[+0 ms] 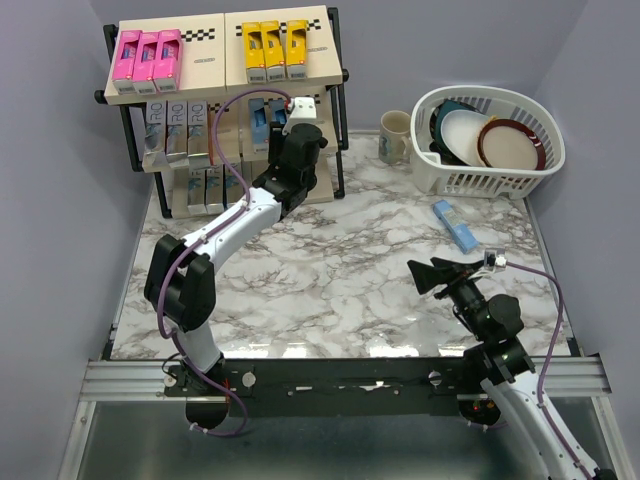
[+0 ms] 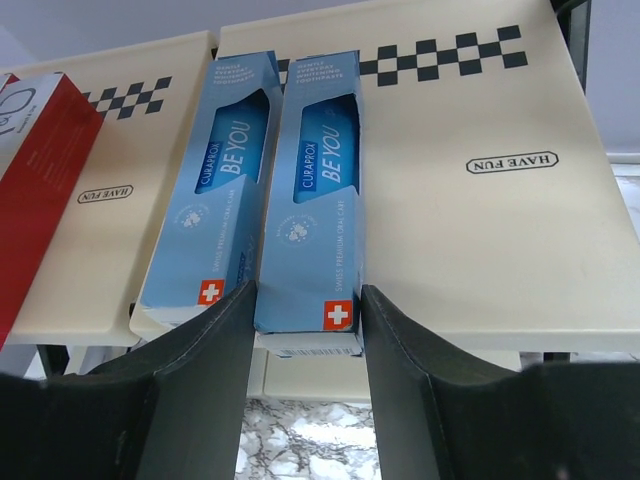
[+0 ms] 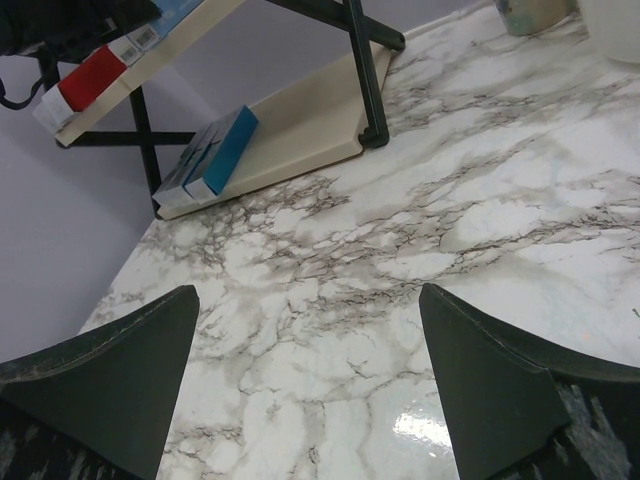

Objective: Place and organize the toothpastes onto the shelf
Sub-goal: Place the toothpaste on the shelf.

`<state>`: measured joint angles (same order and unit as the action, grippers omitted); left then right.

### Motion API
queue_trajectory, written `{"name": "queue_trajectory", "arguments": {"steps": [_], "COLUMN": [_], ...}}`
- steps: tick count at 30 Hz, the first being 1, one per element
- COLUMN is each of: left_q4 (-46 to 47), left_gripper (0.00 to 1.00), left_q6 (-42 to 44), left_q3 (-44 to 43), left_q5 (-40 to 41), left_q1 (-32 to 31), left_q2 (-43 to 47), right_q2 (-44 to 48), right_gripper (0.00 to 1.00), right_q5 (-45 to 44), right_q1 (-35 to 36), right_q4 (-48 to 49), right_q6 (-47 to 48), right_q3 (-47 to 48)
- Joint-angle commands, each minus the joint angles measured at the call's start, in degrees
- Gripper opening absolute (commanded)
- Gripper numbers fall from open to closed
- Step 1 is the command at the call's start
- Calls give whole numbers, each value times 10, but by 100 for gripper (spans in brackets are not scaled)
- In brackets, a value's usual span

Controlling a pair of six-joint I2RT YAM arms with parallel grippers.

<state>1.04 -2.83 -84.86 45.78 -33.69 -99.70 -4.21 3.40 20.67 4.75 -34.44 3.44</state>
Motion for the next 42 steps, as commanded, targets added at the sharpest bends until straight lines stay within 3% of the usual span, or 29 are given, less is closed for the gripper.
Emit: {"name": "queue_trajectory", "arguments": {"steps": [1, 22, 42], "left_q4": [-1, 0, -8], "left_gripper": [56, 49, 65], "left_q6": [14, 22, 9], "left_q3": [-16, -47, -39], "left_q5": [34, 40, 12], "left_q1": [4, 14, 13], "left_q2": [3, -31, 11], "right_q2": [-4, -12, -19], "right_gripper": [100, 100, 100], "right_q5": [11, 16, 20], "right_q1": [3, 2, 3], "right_q4": [16, 22, 29], "right_q6": [9, 9, 11], "right_q3": [-56, -56, -56]}}
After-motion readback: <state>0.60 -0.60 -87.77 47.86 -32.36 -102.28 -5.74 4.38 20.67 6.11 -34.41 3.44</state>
